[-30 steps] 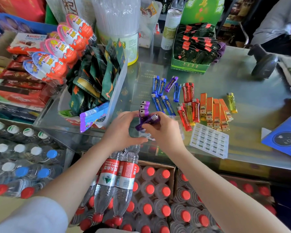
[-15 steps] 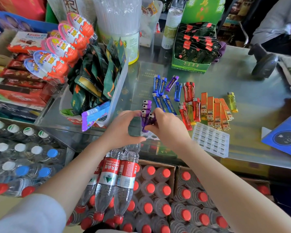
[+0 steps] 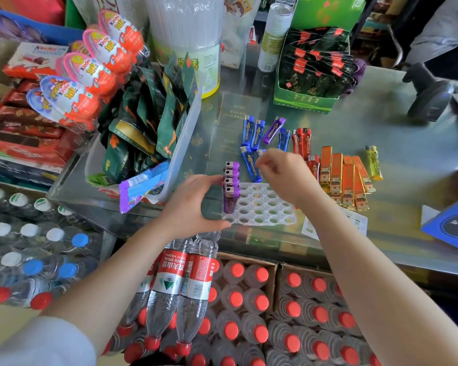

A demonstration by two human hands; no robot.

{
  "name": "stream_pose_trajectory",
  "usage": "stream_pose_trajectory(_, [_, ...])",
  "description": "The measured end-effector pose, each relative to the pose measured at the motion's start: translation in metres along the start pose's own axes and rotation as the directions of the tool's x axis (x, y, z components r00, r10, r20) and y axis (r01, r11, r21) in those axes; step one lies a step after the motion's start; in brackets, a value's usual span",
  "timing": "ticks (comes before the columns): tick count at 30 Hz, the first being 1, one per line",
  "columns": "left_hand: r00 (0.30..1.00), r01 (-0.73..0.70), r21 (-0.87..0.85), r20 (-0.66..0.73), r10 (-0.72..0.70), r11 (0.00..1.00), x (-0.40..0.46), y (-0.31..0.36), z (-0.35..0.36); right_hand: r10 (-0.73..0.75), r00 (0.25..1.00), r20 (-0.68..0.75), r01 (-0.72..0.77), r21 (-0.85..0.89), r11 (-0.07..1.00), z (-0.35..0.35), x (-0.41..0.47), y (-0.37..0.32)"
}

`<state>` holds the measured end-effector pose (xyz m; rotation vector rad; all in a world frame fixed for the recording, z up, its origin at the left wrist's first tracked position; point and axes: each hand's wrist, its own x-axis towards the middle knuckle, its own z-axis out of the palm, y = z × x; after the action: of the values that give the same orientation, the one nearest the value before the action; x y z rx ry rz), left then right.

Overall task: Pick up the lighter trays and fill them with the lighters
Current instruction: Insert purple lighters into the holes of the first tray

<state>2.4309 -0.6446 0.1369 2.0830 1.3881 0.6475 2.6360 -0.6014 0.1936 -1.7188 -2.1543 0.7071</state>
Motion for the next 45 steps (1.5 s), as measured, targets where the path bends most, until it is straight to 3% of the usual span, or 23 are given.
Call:
stream_pose_trajectory(2, [1.0,-0.01,0.001,-0.005,0.01,1.0,0.0,-0.001,0.0,0.103,0.979,-0.173,-0.097,0.047,0.994,0.001,0.019,0.01])
stream_pose_trajectory(4, [1.0,-0.005,-0.012,0.009,0.005,1.0,0.002,-0.002,0.0,0.159,0.961,-0.226,-0.161,0.009,0.987,0.002,0.038,0.017])
stream_pose_trajectory(12, [1.0,-0.003,-0.037,0.03,0.004,0.999,0.003,-0.004,0.0,0.246,0.951,-0.187,-0.279,-0.178,0.944,0.01,0.088,0.023])
stream_pose_trajectory(17, [1.0,0.008,-0.043,0.023,-0.007,0.999,0.003,-0.002,-0.001,0.333,0.909,-0.251,-0.39,-0.228,0.892,0.015,0.095,0.013])
stream_pose_trajectory(24, [0.996,0.065,-0.05,0.068,-0.061,0.997,0.001,0.002,-0.004,0.455,0.866,-0.205,-0.443,0.107,0.89,0.007,0.102,0.018])
stream_pose_trajectory(28, [0.992,0.091,-0.045,0.093,-0.086,0.995,0.0,0.003,-0.005,0.324,0.929,-0.176,-0.278,0.244,0.929,-0.002,0.081,0.017])
stream_pose_trajectory(33, [0.992,0.104,-0.033,0.073,-0.102,0.994,0.0,0.003,-0.004,0.132,0.99,-0.047,-0.086,0.54,0.837,-0.001,0.012,0.001])
stream_pose_trajectory(38, [0.996,0.072,-0.014,0.059,-0.071,0.997,0.0,-0.001,-0.001,0.004,0.998,0.068,-0.043,0.589,0.807,0.003,-0.042,-0.002])
stream_pose_trajectory(45, [0.996,0.074,-0.008,0.057,-0.073,0.997,-0.001,0.0,0.001,-0.059,0.997,0.052,0.031,0.435,0.9,0.03,-0.057,-0.004])
